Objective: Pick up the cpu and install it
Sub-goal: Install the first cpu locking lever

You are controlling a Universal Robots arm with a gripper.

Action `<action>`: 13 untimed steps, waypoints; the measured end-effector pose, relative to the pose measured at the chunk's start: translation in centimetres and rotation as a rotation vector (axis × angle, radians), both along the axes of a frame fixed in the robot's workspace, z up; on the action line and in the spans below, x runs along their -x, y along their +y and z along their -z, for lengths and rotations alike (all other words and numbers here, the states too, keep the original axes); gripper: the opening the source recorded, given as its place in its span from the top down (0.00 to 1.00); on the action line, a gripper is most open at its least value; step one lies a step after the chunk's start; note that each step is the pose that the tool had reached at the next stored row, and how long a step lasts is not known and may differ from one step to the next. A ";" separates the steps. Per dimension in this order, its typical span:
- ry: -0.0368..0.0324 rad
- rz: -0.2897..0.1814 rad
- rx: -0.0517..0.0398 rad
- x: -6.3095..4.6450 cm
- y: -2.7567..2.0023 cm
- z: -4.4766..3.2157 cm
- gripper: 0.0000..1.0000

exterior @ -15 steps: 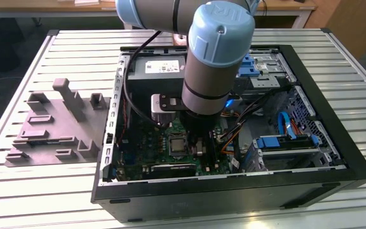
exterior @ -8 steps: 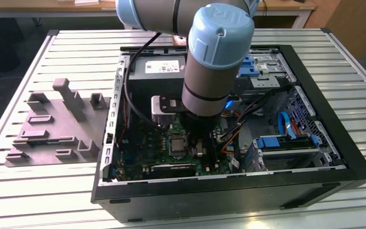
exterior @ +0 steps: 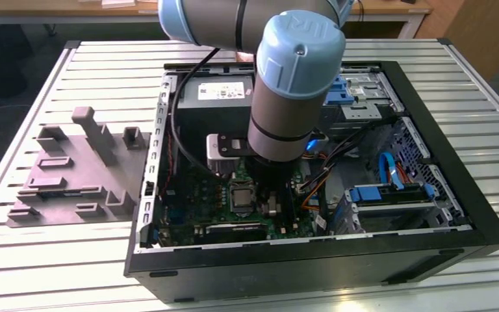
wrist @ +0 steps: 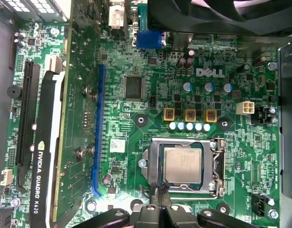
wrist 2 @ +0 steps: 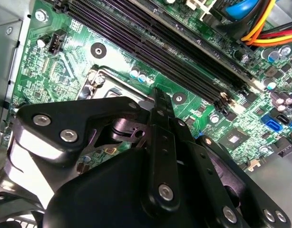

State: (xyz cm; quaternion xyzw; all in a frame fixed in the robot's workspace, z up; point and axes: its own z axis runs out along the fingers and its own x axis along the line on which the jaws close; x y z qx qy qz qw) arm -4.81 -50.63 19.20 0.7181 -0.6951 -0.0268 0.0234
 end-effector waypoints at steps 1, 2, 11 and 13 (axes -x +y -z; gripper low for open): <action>0.0001 -0.001 0.0001 0.0 0.00 0.02 0.89; 0.0001 -0.002 0.0002 0.0 0.00 0.05 0.89; -0.0001 -0.010 0.0001 -0.1 0.00 0.31 0.89; -0.0001 -0.012 0.0000 -0.1 0.00 0.32 0.89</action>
